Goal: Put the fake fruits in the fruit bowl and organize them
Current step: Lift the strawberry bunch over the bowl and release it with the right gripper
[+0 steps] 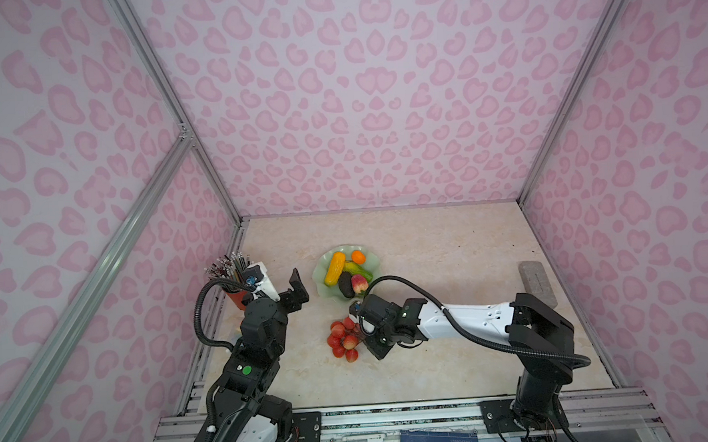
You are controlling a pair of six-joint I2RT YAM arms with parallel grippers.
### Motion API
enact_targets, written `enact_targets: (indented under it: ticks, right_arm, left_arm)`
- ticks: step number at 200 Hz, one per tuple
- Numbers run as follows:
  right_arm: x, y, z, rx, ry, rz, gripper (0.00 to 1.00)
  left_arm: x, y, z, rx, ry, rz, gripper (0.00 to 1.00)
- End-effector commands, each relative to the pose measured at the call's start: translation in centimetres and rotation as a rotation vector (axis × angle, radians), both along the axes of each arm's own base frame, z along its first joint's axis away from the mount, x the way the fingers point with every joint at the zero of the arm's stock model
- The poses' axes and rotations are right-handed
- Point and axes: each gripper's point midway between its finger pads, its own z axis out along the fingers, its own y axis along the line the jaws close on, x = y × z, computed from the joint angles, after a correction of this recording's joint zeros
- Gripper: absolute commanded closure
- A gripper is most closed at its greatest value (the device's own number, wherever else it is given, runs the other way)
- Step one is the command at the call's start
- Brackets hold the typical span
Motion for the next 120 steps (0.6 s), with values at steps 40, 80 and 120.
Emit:
enact_targets:
  ticks: [40,80,120]
  right_arm:
    - [2.1,0.3,8.0,0.113,-0.133,-0.019,1.00]
    - [7.1,1.4,11.8,0.180,-0.253,-0.063,1.00]
    - [13.3,2.1,12.4,0.179,-0.342,-0.109,1.00]
  left_arm:
    - [-0.5,0.5,1.1,0.001,-0.034,0.019,0.05]
    - [-0.9,0.6,1.3,-0.009,-0.043,0.014,0.05]
    - [-1.3,0.7,1.4,-0.012,-0.052,0.014,0.05]
